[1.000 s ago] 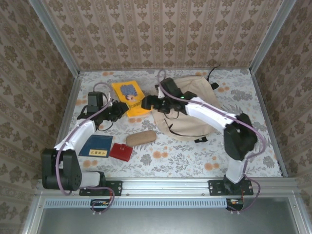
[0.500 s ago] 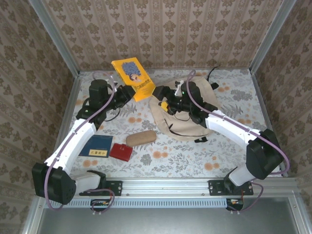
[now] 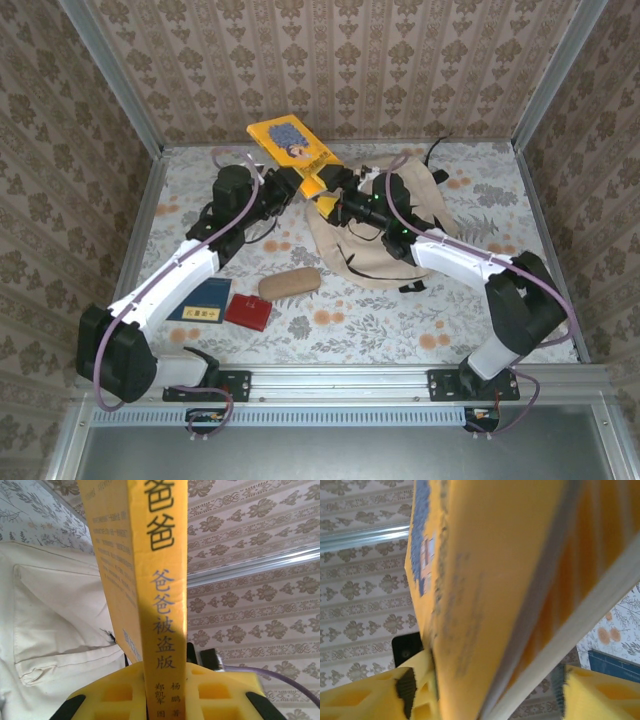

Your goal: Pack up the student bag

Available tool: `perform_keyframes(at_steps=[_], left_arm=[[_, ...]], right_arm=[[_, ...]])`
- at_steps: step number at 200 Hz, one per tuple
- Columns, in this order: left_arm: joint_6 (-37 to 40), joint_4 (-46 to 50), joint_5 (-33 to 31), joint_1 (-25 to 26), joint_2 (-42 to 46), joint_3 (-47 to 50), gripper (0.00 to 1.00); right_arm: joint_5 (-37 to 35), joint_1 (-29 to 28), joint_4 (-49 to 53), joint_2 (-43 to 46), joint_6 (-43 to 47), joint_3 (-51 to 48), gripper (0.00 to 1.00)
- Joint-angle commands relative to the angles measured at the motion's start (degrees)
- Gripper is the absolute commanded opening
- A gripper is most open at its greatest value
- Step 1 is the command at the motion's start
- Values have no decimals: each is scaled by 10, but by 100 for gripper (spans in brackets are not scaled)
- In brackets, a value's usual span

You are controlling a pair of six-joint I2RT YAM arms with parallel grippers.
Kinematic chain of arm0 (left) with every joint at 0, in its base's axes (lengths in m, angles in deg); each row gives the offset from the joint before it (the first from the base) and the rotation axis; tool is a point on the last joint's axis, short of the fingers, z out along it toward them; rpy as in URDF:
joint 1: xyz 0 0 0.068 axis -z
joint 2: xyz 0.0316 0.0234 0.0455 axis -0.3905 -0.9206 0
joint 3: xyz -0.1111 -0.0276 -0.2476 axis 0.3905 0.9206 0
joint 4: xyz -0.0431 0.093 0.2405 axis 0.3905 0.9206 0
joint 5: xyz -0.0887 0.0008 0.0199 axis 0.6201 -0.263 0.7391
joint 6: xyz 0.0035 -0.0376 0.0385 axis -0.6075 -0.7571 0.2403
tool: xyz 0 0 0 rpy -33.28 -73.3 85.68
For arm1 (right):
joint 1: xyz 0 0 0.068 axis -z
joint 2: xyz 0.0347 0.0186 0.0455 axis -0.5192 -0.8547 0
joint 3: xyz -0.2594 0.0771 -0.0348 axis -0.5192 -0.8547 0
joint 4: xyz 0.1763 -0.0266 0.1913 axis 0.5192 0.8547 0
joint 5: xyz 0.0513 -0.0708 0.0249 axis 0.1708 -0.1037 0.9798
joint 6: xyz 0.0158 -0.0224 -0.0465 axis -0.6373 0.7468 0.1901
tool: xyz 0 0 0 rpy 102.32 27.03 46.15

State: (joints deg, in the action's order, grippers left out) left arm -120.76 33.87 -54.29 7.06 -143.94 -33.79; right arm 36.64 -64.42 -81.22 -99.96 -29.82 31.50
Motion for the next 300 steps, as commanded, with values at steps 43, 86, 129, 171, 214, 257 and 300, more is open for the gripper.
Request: perform_keyframes(at_steps=[43,86,129,171,214,257,300], left_arm=[[-34,-83,-16,12,19,0,10],[-46,-91,-11,14,18,5,10],[-19,-42,-2,14,22,8,24],[100,133,18,17,9,-15,65],[247,274,-2,63,-42,-54,72],[388,399,-98,174,-160,-186,71],[449,424,-69,239,-303,-309,68]], right_arm=[[-52,3,-68,-30,-69,-5,57],[-75,11,-64,-24,-67,-18,39],[-90,24,20,22,24,-18,17],[-162,39,224,142,226,-20,8],[-271,49,422,271,413,-18,6],[-317,96,586,367,515,-20,8],[-360,174,722,427,558,-13,9]])
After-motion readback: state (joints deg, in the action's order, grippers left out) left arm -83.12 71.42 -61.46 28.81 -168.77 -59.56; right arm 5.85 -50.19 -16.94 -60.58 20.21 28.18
